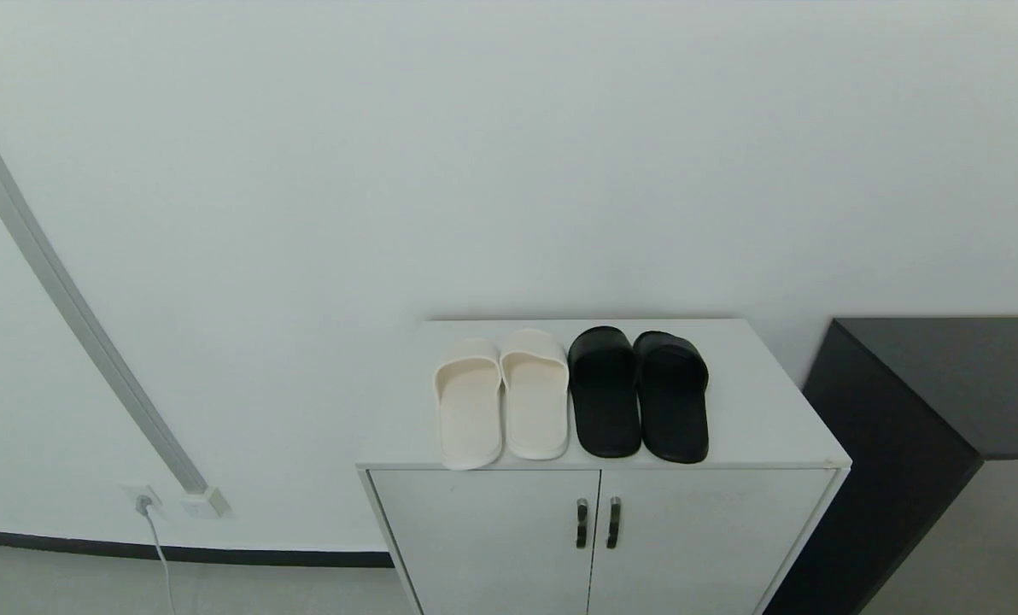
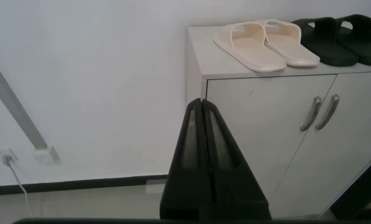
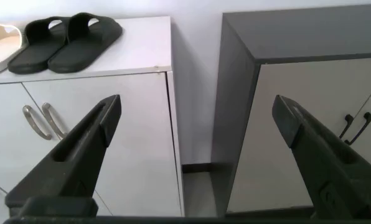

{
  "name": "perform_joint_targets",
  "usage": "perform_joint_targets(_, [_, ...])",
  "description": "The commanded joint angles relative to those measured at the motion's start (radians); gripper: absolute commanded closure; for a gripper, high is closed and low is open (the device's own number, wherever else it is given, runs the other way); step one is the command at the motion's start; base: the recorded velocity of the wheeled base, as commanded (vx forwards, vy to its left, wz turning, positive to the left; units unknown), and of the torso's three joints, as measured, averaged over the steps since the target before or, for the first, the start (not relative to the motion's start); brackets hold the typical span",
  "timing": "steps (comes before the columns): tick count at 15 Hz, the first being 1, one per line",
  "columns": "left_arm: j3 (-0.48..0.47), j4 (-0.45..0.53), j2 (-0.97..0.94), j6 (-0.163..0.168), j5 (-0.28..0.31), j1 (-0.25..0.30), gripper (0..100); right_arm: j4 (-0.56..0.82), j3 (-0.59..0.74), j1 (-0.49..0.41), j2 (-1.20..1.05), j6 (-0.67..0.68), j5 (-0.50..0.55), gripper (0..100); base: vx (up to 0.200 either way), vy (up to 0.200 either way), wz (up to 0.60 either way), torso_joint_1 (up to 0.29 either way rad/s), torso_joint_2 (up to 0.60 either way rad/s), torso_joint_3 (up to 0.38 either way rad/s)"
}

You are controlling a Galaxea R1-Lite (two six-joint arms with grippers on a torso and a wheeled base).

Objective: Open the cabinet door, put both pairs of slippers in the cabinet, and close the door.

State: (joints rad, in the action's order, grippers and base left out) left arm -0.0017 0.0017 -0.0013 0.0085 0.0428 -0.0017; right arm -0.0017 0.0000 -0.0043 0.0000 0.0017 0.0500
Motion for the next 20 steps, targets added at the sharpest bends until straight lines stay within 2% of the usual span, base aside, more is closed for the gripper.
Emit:
perform_joint_targets(1, [0.0,0.0,0.001,0.001,0.0,0.0,100,-0.001,-0.003,0.0,0.0,-0.009,-0.001,0,0.0,0.0,0.0,0.0,0.0,0.0])
perform_joint_targets(3, [0.0,0.0,0.001,0.001,0.002,0.0,100,-0.006,-0.009,0.004,0.018,-0.017,-0.007,0,0.0,0.0,0.0,0.0,0.0,0.0])
perform_joint_targets(4, [0.0,0.0,0.001,0.004,0.002,0.0,100,-0.001,-0.158,0.026,0.097,0.044,-0.024,0,0.0,0.0,0.0,0.0,0.0,0.0])
perform_joint_targets(5, [0.0,0.0,0.001,0.004,0.002,0.0,100,-0.001,-0.158,0.026,0.097,0.044,-0.024,0,0.0,0.0,0.0,0.0,0.0,0.0])
perform_joint_targets(6, [0.0,0.0,0.001,0.005,0.002,0.0,100,0.092,-0.305,0.075,0.288,0.103,-0.042,0,0.0,0.0,0.0,0.0,0.0,0.0])
perform_joint_targets(7, [0.0,0.0,0.001,0.005,0.002,0.0,100,0.095,-0.259,0.087,0.336,0.014,-0.064,0,0.0,0.0,0.0,0.0,0.0,0.0])
perform_joint_targets(8, [0.0,0.0,0.001,0.004,0.0,0.0,100,0.08,-0.222,0.092,0.403,-0.017,-0.094,0,0.0,0.0,0.0,0.0,0.0,0.0])
perform_joint_targets(11, [0.0,0.0,0.001,0.001,0.0,0.0,100,-0.104,-0.225,0.122,0.67,-0.019,-0.144,0,0.0,0.0,0.0,0.0,0.0,0.0])
perform_joint_targets(13, [0.0,0.0,0.001,0.002,0.002,0.0,100,-0.227,-0.262,0.204,0.85,-0.008,-0.134,0,0.0,0.0,0.0,0.0,0.0,0.0])
perform_joint_targets(15, [0.0,0.0,0.001,0.001,0.002,0.0,100,-0.31,-0.318,0.274,0.991,0.021,-0.105,0,0.0,0.0,0.0,0.0,0.0,0.0])
perform_joint_targets(16, [0.0,0.0,0.001,0.001,0.002,0.0,100,-0.366,-0.383,0.382,1.103,0.08,-0.035,0,0.0,0.0,0.0,0.0,0.0,0.0])
perform_joint_targets(18, [0.0,0.0,0.001,-0.001,0.002,0.0,100,-0.402,-0.46,0.509,1.213,0.155,0.067,0,0.0,0.0,0.0,0.0,0.0,0.0])
perform_joint_targets(20, [0.0,0.0,0.001,0.001,0.002,0.0,100,-0.405,-0.535,0.567,1.298,0.187,0.123,0,0.0,0.0,0.0,0.0,0.0,0.0])
